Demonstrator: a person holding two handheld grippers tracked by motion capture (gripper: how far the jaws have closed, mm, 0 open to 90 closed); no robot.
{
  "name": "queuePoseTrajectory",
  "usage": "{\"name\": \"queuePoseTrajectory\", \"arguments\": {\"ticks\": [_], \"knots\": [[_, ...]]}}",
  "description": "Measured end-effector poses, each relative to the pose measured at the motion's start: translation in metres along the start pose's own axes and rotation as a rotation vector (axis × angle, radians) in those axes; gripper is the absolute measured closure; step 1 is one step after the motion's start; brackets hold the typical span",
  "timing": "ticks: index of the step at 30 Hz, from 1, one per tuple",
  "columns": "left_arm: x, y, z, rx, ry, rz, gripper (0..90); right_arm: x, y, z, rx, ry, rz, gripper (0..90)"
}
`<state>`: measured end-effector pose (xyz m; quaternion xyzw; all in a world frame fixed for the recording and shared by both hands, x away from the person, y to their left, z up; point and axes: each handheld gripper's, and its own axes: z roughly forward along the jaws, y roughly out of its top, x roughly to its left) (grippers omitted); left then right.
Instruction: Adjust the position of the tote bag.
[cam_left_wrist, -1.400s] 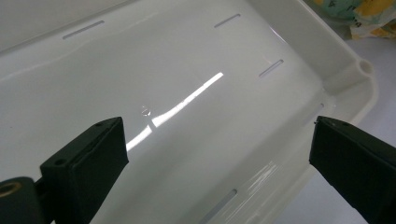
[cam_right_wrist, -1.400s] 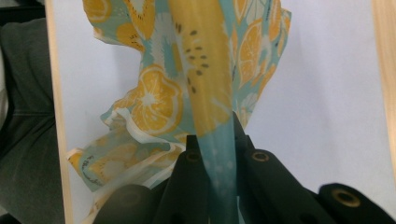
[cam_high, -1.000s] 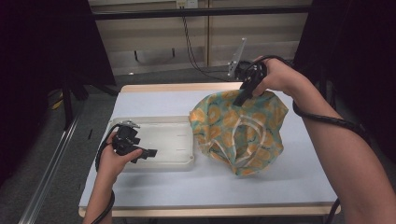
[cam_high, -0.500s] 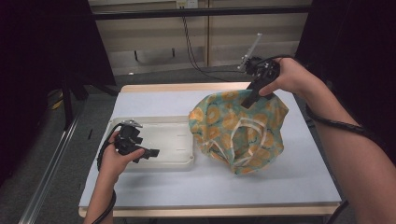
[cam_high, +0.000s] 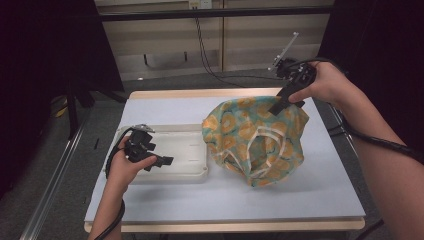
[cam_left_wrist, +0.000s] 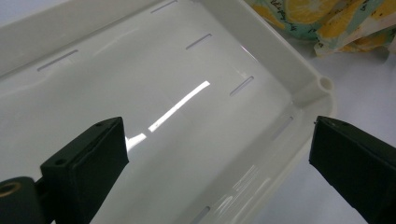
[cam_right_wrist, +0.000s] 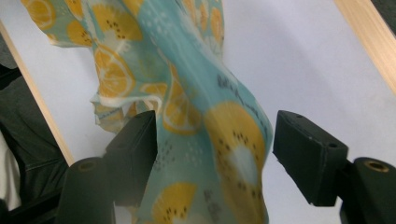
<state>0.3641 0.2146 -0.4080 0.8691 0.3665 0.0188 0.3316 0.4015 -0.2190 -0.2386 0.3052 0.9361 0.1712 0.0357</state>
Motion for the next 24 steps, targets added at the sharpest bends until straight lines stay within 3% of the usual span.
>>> {"name": "queuePoseTrajectory", "arguments": {"ticks": [3, 12, 13, 16, 24], "knots": [[-0.001, 0.003, -0.001, 0.004, -0.009, 0.008, 4.1, -0.001, -0.01, -0.003, 0.006, -0.012, 0.029, 30.4], [-0.013, 0.02, -0.002, 0.0, -0.02, 0.025, 4.3, -0.001, -0.03, -0.012, -0.005, -0.025, 0.044, 30.4], [-0.014, 0.022, -0.002, 0.007, -0.026, 0.033, 4.3, 0.001, -0.034, -0.014, -0.009, -0.026, 0.054, 30.5], [-0.018, 0.032, -0.004, 0.05, -0.036, 0.113, 4.3, 0.001, -0.041, -0.017, -0.019, -0.023, 0.057, 30.5], [-0.028, 0.048, -0.007, 0.067, -0.071, 0.144, 5.5, 0.003, -0.054, -0.019, -0.01, -0.024, 0.074, 29.9]]}}
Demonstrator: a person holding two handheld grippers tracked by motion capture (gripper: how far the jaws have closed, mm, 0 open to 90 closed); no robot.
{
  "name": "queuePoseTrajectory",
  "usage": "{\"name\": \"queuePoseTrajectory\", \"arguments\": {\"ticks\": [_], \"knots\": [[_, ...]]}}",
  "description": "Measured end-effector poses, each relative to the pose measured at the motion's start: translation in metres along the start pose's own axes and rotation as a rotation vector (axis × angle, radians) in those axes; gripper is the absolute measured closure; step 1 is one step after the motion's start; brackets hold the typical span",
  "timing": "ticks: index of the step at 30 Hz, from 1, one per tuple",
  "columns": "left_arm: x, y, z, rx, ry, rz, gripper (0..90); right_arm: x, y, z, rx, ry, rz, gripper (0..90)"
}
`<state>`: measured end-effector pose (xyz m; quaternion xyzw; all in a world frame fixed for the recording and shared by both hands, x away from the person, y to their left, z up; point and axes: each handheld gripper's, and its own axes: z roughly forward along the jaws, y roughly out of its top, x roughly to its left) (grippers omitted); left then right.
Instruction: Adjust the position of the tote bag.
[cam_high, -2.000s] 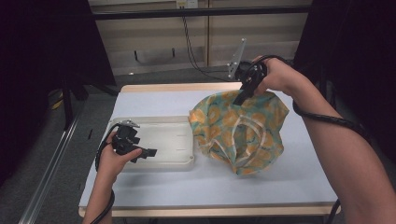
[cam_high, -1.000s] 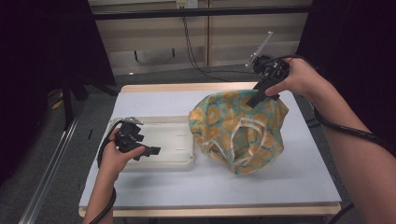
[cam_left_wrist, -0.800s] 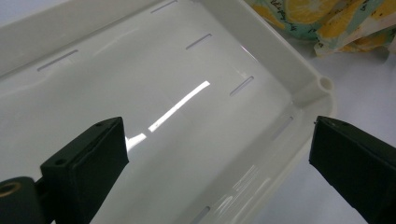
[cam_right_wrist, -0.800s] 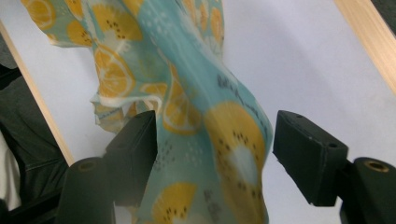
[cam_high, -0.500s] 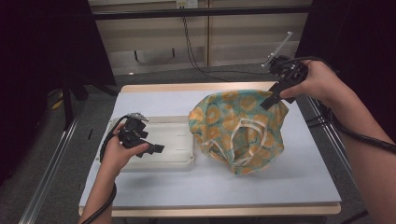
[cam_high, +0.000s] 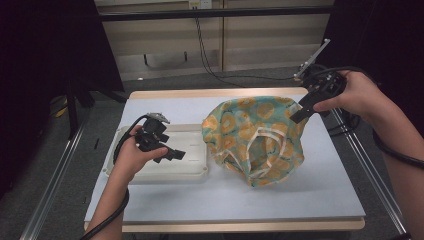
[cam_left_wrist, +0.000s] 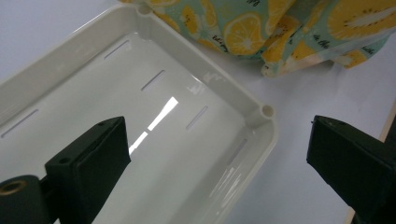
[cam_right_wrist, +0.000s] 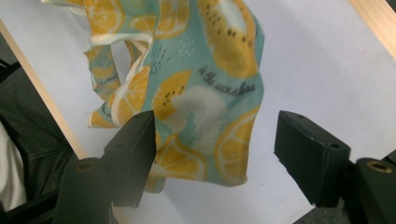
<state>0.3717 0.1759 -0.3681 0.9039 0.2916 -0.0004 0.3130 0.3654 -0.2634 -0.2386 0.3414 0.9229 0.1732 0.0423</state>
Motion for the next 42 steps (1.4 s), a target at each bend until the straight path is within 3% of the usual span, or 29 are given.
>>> {"name": "queuePoseTrajectory", "arguments": {"ticks": [5, 12, 16, 20, 23, 29, 31, 32, 36, 37, 40, 41, 42], "knots": [[-0.005, 0.011, 0.001, 0.012, -0.019, 0.03, 6.4, 0.003, -0.006, 0.001, -0.006, 0.011, -0.009, 29.9], [-0.011, 0.023, 0.006, 0.012, -0.051, 0.033, 11.2, 0.005, -0.012, 0.002, 0.003, 0.002, 0.005, 28.7], [-0.016, 0.031, 0.007, 0.017, -0.068, 0.025, 12.1, 0.004, -0.015, 0.002, 0.0, 0.003, 0.013, 32.6], [-0.025, 0.046, 0.004, 0.012, -0.072, 0.064, 11.4, 0.002, -0.016, 0.002, 0.005, 0.0, 0.048, 34.9], [-0.027, 0.05, 0.003, 0.002, -0.072, 0.064, 9.1, 0.002, -0.016, 0.002, -0.005, 0.003, 0.067, 35.9], [-0.032, 0.062, -0.003, -0.004, -0.052, 0.123, 6.7, 0.003, -0.016, 0.004, -0.012, 0.009, 0.074, 40.9], [-0.034, 0.063, -0.002, -0.014, -0.048, 0.119, 7.1, 0.003, -0.016, 0.005, -0.013, 0.006, 0.07, 41.6], [-0.034, 0.065, -0.002, -0.023, -0.058, 0.109, 10.4, 0.003, -0.015, 0.005, -0.01, -0.003, 0.092, 48.9], [-0.036, 0.07, -0.002, -0.024, -0.064, 0.1, 21.4, 0.002, -0.011, 0.006, -0.005, 0.01, 0.109, 60.4], [-0.038, 0.075, -0.002, -0.031, -0.062, 0.122, 24.3, 0.002, -0.01, 0.006, -0.001, 0.005, 0.107, 62.2], [-0.04, 0.078, -0.002, -0.038, -0.053, 0.126, 30.3, 0.001, -0.009, 0.006, 0.014, 0.003, 0.113, 66.7], [-0.042, 0.081, -0.003, -0.045, -0.052, 0.14, 39.7, 0.0, -0.008, 0.005, 0.01, 0.004, 0.11, 72.9], [-0.042, 0.082, -0.003, -0.047, -0.064, 0.149, 39.7, 0.0, -0.008, 0.005, 0.01, 0.004, 0.11, 72.9]]}}
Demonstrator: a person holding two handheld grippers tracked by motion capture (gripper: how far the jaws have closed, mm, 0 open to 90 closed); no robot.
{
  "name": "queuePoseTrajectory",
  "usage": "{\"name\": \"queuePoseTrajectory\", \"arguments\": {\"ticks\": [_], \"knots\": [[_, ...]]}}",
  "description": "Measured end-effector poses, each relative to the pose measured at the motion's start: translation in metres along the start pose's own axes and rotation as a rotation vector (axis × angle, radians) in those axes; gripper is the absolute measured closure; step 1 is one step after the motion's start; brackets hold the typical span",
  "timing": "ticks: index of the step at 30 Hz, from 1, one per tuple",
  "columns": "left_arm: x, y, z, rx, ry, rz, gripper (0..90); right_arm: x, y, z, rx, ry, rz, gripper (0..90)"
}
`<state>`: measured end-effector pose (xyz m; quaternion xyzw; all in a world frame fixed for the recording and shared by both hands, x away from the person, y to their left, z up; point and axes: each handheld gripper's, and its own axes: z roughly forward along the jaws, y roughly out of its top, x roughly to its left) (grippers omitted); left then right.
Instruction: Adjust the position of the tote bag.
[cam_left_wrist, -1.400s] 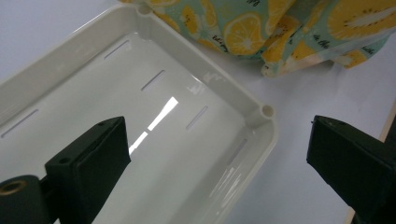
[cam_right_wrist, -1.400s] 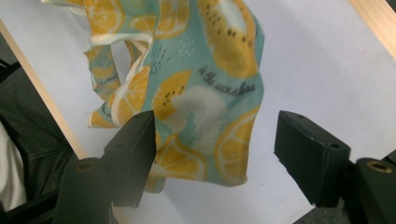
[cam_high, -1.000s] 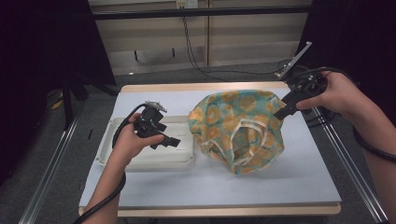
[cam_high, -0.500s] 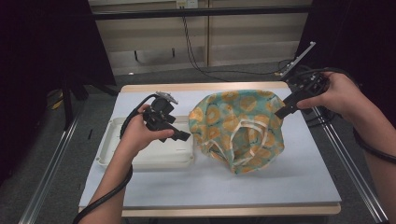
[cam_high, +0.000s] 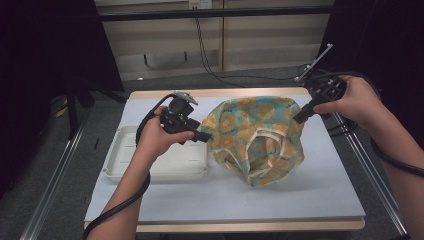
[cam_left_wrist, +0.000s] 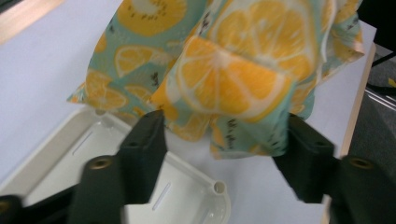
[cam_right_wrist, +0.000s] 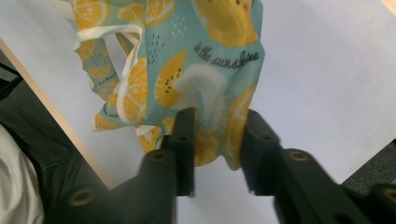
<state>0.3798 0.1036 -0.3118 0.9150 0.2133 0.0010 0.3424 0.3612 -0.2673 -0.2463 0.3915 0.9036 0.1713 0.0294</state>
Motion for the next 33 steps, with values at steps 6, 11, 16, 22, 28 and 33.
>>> {"name": "queuePoseTrajectory", "arguments": {"ticks": [6, 11, 16, 22, 28, 33], "knots": [[-0.002, 0.006, -0.004, -0.009, -0.028, 0.034, 75.9, -0.003, -0.001, -0.005, -0.008, 0.015, 0.002, 86.8], [0.002, 0.012, -0.011, -0.038, -0.035, 0.013, 84.4, -0.006, -0.002, -0.014, -0.048, 0.02, 0.01, 89.5], [0.007, 0.018, -0.024, -0.108, -0.046, -0.029, 86.1, -0.01, 0.001, -0.023, -0.094, 0.013, 0.025, 89.4], [0.017, 0.023, -0.029, -0.133, -0.019, -0.067, 86.5, -0.017, 0.008, -0.026, -0.133, 0.015, 0.064, 89.4], [0.029, 0.026, -0.026, -0.155, -0.016, -0.125, 87.6, -0.029, 0.014, -0.026, -0.17, -0.001, 0.102, 89.5], [0.034, 0.032, -0.022, -0.123, 0.006, -0.12, 88.1, -0.039, 0.015, -0.018, -0.193, 0.017, 0.134, 89.8]]}}
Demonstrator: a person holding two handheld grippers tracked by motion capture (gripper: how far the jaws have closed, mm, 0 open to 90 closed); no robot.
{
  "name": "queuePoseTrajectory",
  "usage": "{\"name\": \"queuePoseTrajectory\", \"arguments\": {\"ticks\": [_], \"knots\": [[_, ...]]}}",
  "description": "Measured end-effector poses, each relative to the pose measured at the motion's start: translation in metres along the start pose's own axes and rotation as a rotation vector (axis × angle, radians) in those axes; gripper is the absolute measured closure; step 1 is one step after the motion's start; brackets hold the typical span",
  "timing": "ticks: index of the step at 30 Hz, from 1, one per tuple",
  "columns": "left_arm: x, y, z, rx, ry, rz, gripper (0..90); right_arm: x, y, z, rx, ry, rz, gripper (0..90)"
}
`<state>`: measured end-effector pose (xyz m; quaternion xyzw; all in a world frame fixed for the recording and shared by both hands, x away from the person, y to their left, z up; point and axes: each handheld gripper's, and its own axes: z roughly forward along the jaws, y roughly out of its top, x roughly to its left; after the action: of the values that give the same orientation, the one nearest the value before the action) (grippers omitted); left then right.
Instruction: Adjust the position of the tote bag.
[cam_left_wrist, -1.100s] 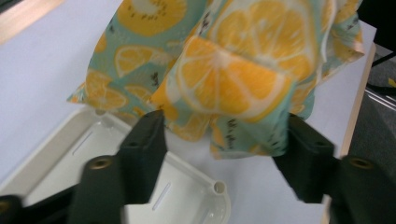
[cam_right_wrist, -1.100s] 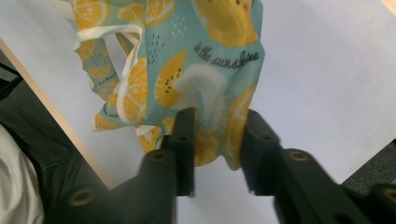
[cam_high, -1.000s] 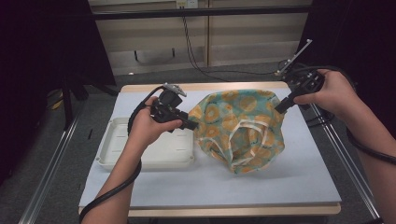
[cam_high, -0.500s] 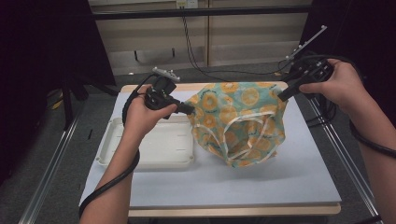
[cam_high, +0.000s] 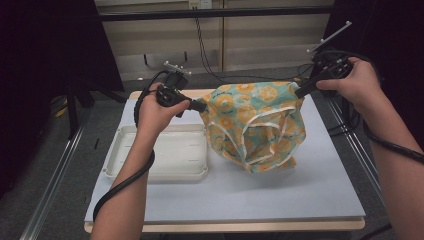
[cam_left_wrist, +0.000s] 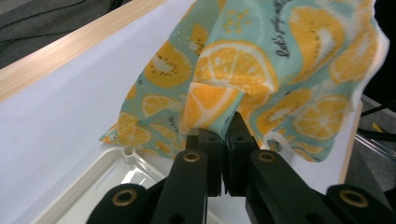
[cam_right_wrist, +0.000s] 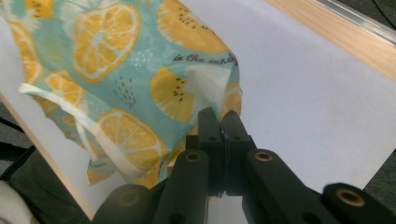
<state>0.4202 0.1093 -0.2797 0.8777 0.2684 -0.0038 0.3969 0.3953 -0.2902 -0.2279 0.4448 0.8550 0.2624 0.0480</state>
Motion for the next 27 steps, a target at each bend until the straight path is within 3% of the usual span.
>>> {"name": "queuePoseTrajectory", "arguments": {"ticks": [4, 7, 9, 10, 14, 17, 19, 21, 22, 27], "knots": [[0.007, 0.001, 0.011, 0.027, 0.0, -0.031, 88.2, -0.002, 0.0, 0.01, 0.017, -0.013, 0.001, 89.8], [0.01, 0.002, 0.017, 0.056, 0.001, -0.019, 88.2, -0.002, 0.0, 0.017, 0.023, -0.015, 0.005, 89.8], [0.009, 0.002, 0.022, 0.046, -0.002, -0.038, 88.2, -0.004, 0.0, 0.024, 0.033, -0.01, 0.006, 89.8], [0.01, 0.002, 0.023, 0.068, -0.005, -0.017, 88.2, -0.004, 0.0, 0.024, 0.033, -0.01, 0.006, 89.8], [0.013, -0.002, 0.034, 0.085, -0.016, -0.034, 88.4, -0.003, -0.004, 0.035, 0.049, 0.0, 0.002, 90.0], [0.015, -0.003, 0.036, 0.099, -0.021, -0.028, 88.6, -0.003, -0.006, 0.039, 0.055, 0.004, -0.002, 90.0], [0.014, -0.004, 0.04, 0.087, -0.023, -0.05, 88.6, -0.003, -0.006, 0.04, 0.058, 0.006, 0.001, 90.0], [0.016, -0.005, 0.043, 0.112, -0.023, -0.027, 88.6, -0.005, -0.008, 0.042, 0.056, 0.009, 0.001, 90.0], [0.016, -0.006, 0.046, 0.104, -0.027, -0.053, 88.6, -0.005, -0.009, 0.044, 0.059, 0.009, 0.003, 89.9], [0.018, -0.008, 0.05, 0.116, -0.032, -0.059, 87.7, -0.004, -0.011, 0.048, 0.06, 0.028, 0.003, 89.8]]}}
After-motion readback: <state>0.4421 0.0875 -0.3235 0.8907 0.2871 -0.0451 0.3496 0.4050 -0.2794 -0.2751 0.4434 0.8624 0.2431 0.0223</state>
